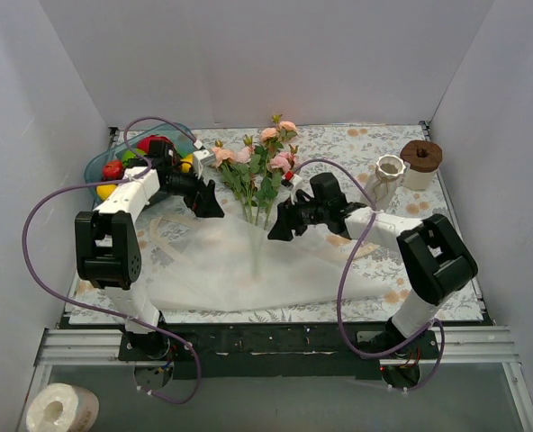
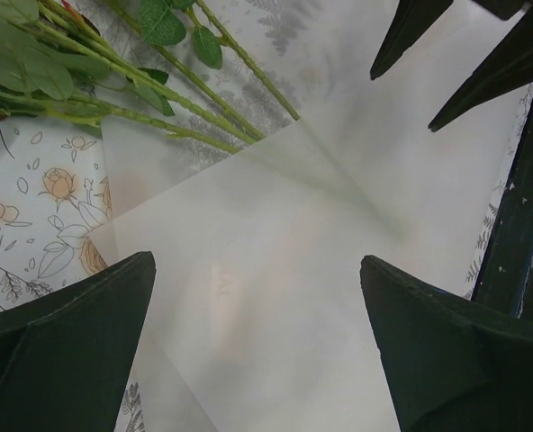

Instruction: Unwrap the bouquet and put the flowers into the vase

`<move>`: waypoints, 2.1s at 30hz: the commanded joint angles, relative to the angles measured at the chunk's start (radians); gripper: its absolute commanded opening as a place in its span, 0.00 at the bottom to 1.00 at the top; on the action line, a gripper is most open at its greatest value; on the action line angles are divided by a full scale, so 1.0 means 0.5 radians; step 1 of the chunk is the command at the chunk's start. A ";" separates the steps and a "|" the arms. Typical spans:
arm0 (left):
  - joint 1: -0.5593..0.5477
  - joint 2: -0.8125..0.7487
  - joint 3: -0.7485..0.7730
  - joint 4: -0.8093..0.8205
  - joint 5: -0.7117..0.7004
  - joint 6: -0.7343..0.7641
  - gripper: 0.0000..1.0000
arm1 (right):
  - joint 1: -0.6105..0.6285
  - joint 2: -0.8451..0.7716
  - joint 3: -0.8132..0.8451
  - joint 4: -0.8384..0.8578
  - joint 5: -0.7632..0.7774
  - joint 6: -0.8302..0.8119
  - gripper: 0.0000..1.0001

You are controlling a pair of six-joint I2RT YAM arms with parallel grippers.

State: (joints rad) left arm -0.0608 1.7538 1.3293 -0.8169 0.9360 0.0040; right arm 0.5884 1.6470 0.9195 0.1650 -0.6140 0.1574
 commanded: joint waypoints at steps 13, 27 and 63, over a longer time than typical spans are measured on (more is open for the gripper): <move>0.005 -0.133 0.176 -0.164 0.107 0.023 0.98 | -0.048 0.360 0.204 0.244 -0.137 -0.085 0.66; 0.008 -0.157 0.198 -0.185 0.058 0.032 0.98 | -0.014 0.510 0.223 0.271 -0.143 -0.112 0.64; 0.014 -0.305 0.176 -0.124 0.009 -0.047 0.98 | 0.102 -0.035 0.177 0.097 -0.202 -0.066 0.01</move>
State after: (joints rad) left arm -0.0608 1.6623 1.3960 -0.8898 0.9379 0.0040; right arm 0.6106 1.7557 0.9836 0.2615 -0.7090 0.1555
